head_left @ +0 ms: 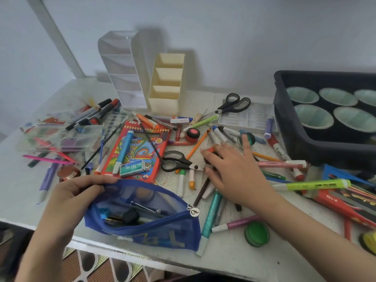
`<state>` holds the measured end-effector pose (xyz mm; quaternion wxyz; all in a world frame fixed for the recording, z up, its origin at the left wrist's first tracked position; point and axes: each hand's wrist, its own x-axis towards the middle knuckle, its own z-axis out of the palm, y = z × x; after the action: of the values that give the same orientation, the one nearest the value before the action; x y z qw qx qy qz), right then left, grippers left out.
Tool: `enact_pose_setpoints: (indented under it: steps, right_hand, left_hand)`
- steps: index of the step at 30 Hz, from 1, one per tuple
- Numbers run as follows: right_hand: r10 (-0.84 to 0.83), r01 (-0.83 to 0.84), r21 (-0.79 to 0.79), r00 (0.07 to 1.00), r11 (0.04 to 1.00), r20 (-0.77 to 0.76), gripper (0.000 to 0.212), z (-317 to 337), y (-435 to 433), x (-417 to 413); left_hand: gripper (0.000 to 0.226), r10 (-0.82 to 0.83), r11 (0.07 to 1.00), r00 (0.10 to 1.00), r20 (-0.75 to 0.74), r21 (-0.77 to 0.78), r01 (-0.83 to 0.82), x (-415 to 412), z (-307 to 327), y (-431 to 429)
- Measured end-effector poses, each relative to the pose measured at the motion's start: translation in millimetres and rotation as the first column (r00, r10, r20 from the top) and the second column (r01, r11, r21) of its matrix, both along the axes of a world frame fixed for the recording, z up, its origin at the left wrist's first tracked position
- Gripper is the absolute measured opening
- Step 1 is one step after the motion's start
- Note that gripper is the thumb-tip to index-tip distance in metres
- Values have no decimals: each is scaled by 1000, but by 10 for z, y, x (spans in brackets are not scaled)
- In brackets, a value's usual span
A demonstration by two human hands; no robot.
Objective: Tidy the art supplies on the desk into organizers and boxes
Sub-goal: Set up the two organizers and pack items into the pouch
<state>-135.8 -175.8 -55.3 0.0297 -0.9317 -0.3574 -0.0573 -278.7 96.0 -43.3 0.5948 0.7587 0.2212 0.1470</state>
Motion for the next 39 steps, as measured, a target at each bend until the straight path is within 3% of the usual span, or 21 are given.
enact_pose_setpoints:
  steps: [4,10,17,21,27,31,34,36,39]
  right_hand:
    - [-131,132,-13,991,991,14,50,29,-154,-7]
    - [-220,221,-3,969,975,-111,59,35,-373,2]
    - [-78,111,88,945,990,-317,47,119,-381,-159]
    - [-31,65,106,956,992,-293,43,124,-314,-288]
    - [146,-67,258,942,964,-302,37,136,-161,-421]
    - [388,-132,544,837,828,-387,35,254,-80,-554]
    - [615,-145,708,633,691,-470,36,365,-41,-660]
    - [659,-140,700,503,700,-559,32,379,-15,-707]
    - [611,-188,620,528,762,-590,28,313,28,-747]
  left_hand:
    - [44,-2,999,1000,10,39,2,21,14,-44]
    - [37,-6,999,1000,15,39,5,43,-7,-38]
    - [48,1,1000,1000,30,-1,0,5,-46,12]
    - [46,-6,1000,998,56,11,6,-91,-92,84]
    - [46,35,999,995,93,22,-37,-213,-119,97]
    - [41,39,999,993,108,24,-42,-242,-69,41]
    - [43,31,999,995,98,-8,-31,-260,-28,8]
    - [46,0,1000,997,72,-19,1,-289,-9,3]
    - [54,-62,997,997,44,-33,64,-337,12,9]
